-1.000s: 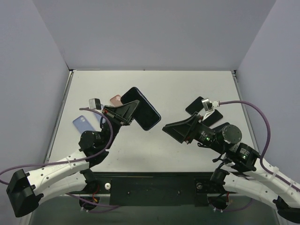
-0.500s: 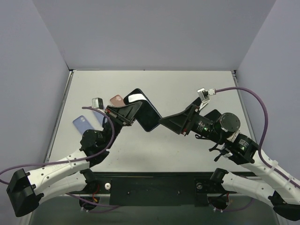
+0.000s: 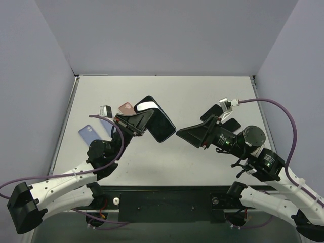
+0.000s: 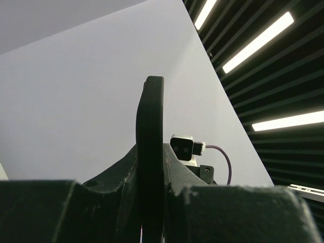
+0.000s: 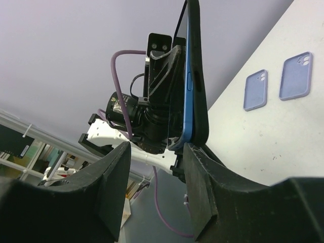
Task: Take the phone out of the phone case
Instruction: Remove the phone case from the phone.
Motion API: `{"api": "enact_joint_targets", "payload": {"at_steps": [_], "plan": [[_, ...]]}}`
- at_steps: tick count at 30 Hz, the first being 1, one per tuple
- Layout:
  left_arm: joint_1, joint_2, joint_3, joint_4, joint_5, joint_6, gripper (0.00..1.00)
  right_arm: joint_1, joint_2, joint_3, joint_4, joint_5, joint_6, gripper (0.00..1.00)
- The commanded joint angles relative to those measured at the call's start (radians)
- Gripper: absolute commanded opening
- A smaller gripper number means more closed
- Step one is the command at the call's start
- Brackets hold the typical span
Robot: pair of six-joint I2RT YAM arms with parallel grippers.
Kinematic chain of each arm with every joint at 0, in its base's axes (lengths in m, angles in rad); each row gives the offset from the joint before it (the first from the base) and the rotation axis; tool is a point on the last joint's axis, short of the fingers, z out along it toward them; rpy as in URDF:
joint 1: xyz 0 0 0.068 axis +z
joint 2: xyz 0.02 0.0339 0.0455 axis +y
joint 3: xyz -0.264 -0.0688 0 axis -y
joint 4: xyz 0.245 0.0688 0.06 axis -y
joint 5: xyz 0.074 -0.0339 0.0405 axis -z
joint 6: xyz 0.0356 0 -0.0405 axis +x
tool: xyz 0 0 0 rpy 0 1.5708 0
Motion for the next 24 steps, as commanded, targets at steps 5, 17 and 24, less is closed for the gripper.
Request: {"api": "enact_joint_targets", "payload": {"at_steps": [5,17,24], "plan": [[0.001,-0.019,0.048,0.108,0.012,-0.017,0.00,-0.013,0.008,0.006,0.031,-0.008,-0.016,0.41],[0.001,0.024,0.076,0.135,0.051,-0.033,0.00,-0.012,0.051,-0.010,0.111,-0.041,0.024,0.39],[0.001,0.046,0.137,0.058,0.118,0.015,0.00,-0.012,0.068,0.011,0.103,-0.068,0.028,0.38]]}}
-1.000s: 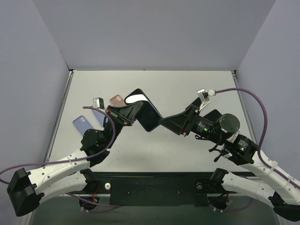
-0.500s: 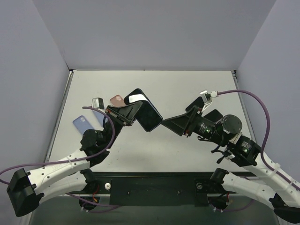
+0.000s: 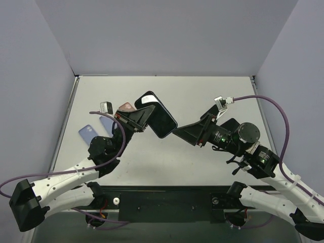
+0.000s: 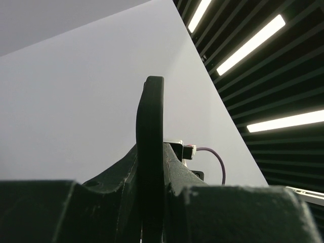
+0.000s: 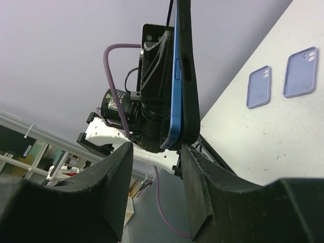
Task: Take the phone out of the phone case
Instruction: Remove the phone case from the phone.
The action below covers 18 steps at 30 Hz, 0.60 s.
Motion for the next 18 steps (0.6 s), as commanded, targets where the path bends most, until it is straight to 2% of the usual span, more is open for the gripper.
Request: {"api": "enact_joint_targets", "payload": {"at_steps": [1,7,12,15,18], "plan": [[-0.008,0.007,0.118,0.013,0.123,0.035,0.00,0.000,0.033,0.012,0.086,-0.055,0.014,0.38],[-0.008,0.043,0.221,-0.081,0.286,0.107,0.00,-0.020,0.041,0.021,0.096,-0.076,0.020,0.37],[-0.007,0.060,0.233,-0.099,0.332,0.093,0.00,-0.074,0.021,0.030,0.099,-0.099,0.041,0.38],[-0.004,0.098,0.255,-0.081,0.416,0.024,0.00,-0.097,0.023,0.033,0.102,-0.103,0.040,0.39],[0.000,0.147,0.236,0.014,0.458,-0.083,0.00,-0.120,0.021,0.036,0.094,-0.113,0.038,0.40]]}}
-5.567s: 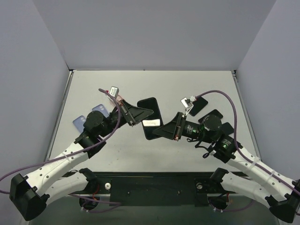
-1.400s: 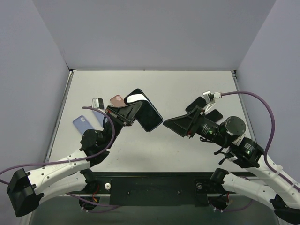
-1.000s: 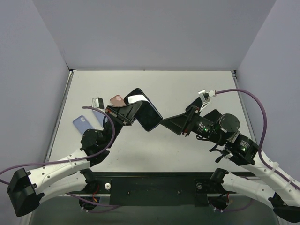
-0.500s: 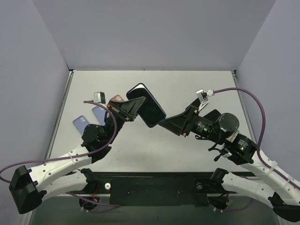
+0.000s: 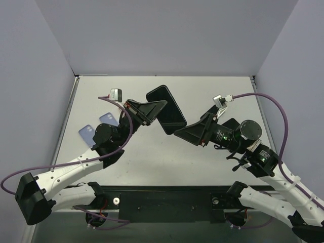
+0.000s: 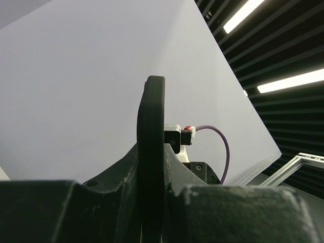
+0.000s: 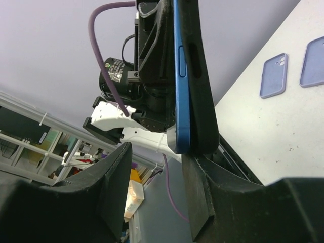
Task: Take the phone out of the phone case
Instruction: Remove the phone case from the phone.
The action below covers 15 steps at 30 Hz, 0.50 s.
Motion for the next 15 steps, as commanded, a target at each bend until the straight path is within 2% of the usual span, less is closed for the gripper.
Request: {"api": "enact_joint_targets", "payload": {"at_steps": [1,5,10,15], "plan": [[-0.026,0.048,0.039,0.125,0.275,-0.207,0.00,-0.055,0.012,0.043,0.083,0.038,-0.009,0.41],[-0.024,0.048,0.025,0.076,0.304,-0.244,0.00,-0.107,-0.002,0.059,0.035,0.030,-0.015,0.41],[-0.001,-0.042,0.036,-0.090,0.319,-0.154,0.00,-0.211,-0.016,0.071,-0.019,-0.024,-0.008,0.41],[0.029,-0.048,0.100,-0.182,0.405,-0.117,0.00,-0.222,0.027,0.100,-0.037,-0.131,-0.017,0.40]]}}
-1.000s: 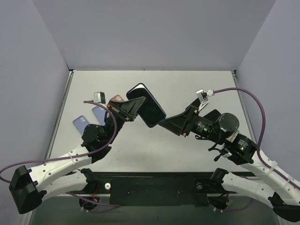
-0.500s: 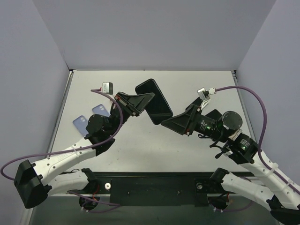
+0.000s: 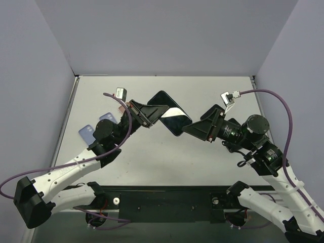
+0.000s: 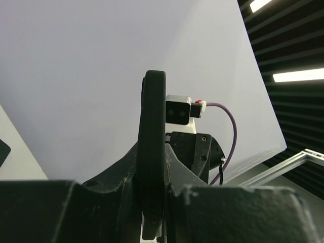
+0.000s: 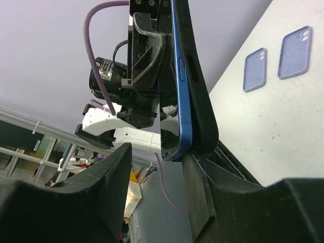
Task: Take the phone out of the phone case
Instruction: Remove the phone case from the phone.
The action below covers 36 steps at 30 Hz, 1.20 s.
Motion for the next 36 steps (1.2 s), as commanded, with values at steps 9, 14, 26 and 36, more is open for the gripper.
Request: {"api": "enact_joint_targets", "payload": {"at_steps": [9,14,26,36], "plan": [[-0.023,0.001,0.143,-0.100,0.348,0.052,0.00,-0.023,0.070,0.049,0.126,0.051,0.026,0.38],[-0.031,0.027,0.139,-0.061,0.333,0.033,0.00,0.109,0.117,0.027,0.278,0.080,0.081,0.29],[-0.045,-0.232,-0.039,-0.232,-0.044,0.262,0.78,0.062,0.088,-0.038,0.392,0.121,0.451,0.00],[-0.051,-0.191,-0.075,-0.173,0.014,0.256,0.70,0.022,0.133,-0.113,0.623,0.118,0.674,0.00]]}}
